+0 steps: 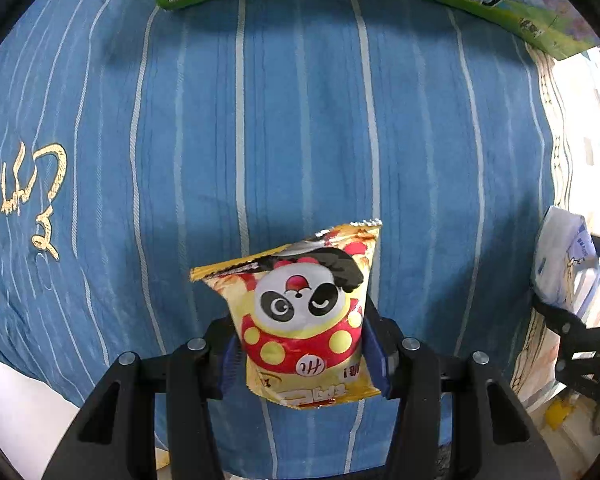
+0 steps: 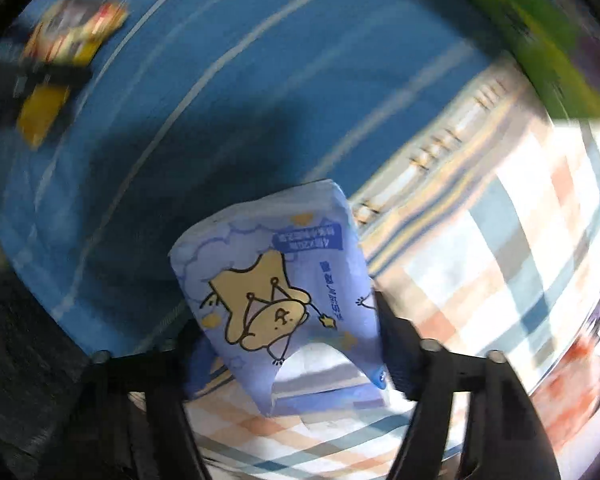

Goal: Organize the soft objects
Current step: 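Carry the panda bag and blue tissue pack over the box with both tools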

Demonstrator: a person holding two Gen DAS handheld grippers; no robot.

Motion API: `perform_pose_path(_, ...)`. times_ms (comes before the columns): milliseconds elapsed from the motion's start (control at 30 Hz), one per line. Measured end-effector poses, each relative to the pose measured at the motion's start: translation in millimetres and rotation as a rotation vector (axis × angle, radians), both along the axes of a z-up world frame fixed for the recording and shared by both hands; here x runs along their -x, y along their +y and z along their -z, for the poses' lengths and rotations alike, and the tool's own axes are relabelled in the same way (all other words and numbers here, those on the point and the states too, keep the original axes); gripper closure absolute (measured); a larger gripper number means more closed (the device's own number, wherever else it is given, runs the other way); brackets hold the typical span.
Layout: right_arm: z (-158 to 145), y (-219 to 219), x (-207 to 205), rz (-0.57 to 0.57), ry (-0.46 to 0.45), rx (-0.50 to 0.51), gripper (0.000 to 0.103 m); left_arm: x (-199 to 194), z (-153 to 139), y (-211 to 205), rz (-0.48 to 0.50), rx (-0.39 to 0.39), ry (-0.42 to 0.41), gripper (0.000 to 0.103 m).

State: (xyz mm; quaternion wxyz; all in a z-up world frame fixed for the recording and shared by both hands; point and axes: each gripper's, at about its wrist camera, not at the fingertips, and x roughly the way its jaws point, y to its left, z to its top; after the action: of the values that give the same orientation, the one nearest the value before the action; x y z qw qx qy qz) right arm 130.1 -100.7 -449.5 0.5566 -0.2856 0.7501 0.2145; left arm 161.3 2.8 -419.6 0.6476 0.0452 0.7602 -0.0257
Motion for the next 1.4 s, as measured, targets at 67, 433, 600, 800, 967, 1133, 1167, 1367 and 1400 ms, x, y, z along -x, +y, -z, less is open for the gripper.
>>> perform_pose_path(67, -3, -9, -13, 0.121, 0.017, -0.024, 0.042, -2, -4, -4, 0.001, 0.001, -0.017, 0.055)
perform_pose_path(433, -6, -47, -48, 0.571, 0.039, -0.047, 0.054, -7, -12, -20, 0.020, -0.012, -0.071, 0.059)
perform_pose_path(600, -11, -60, -47, 0.665, 0.037, -0.089, 0.057, -11, -23, -22, 0.025, -0.010, -0.109, 0.062)
perform_pose_path(800, -25, -82, -17, 0.733, 0.026, -0.156, 0.059, -10, -56, -23, 0.015, 0.013, -0.181, 0.063)
perform_pose_path(967, -61, -106, -1, 0.781, -0.013, -0.235, 0.059, -11, -99, -14, -0.010, 0.046, -0.255, 0.063)
perform_pose_path(1133, -132, -106, -11, 0.801, -0.146, -0.306, 0.059, -25, -158, -11, -0.022, 0.052, -0.372, 0.063)
perform_pose_path(1167, -149, -106, -15, 0.793, -0.199, -0.295, 0.059, -29, -172, -11, -0.017, 0.044, -0.398, 0.063)
perform_pose_path(1367, -228, -116, -46, 0.788, -0.335, -0.332, 0.059, -56, -219, -4, -0.027, 0.057, -0.481, 0.063)
perform_pose_path(1400, -237, -115, -50, 0.786, -0.345, -0.340, 0.059, -59, -227, -2, -0.029, 0.059, -0.496, 0.063)
